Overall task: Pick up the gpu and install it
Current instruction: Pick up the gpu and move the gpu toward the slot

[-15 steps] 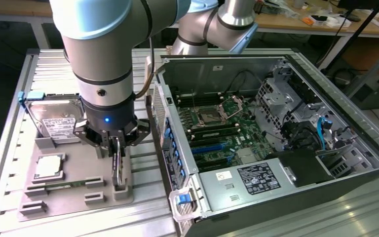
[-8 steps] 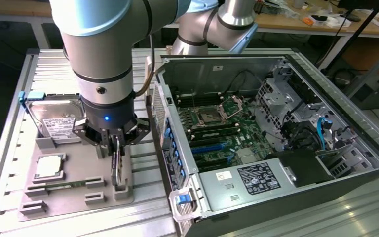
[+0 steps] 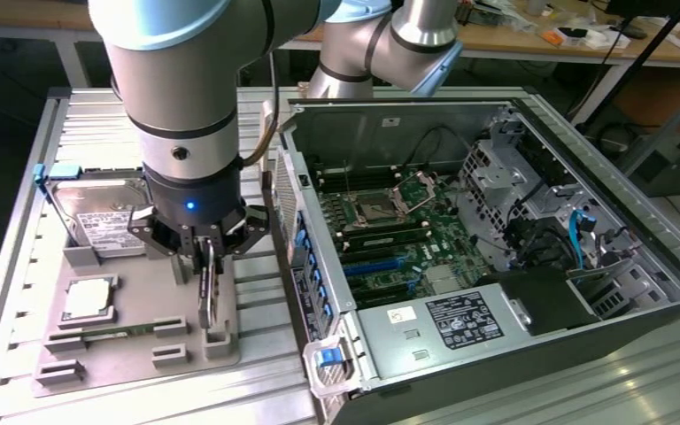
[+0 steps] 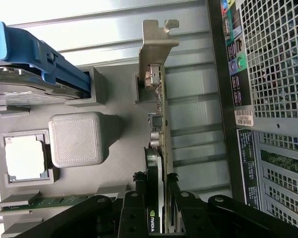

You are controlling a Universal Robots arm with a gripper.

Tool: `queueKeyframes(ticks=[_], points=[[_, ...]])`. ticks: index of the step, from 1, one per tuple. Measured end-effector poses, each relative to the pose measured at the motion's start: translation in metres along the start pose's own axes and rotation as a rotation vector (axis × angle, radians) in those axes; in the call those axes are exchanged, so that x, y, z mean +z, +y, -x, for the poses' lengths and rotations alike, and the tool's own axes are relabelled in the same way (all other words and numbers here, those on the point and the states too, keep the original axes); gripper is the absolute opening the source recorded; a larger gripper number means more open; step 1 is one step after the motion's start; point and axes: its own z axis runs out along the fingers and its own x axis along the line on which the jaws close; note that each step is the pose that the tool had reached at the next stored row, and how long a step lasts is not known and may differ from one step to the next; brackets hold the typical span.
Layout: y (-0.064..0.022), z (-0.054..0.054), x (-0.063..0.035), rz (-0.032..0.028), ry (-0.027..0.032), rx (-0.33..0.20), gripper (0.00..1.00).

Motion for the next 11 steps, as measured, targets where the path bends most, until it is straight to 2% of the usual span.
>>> queueKeyframes(ticks=[5,11], points=[[0.0001,0.0001,-0.004,0.0001,-0.0001,0.0,0.27],[0.0001,0.0001,-0.0041,0.0,0.0001,0.0,0.27]])
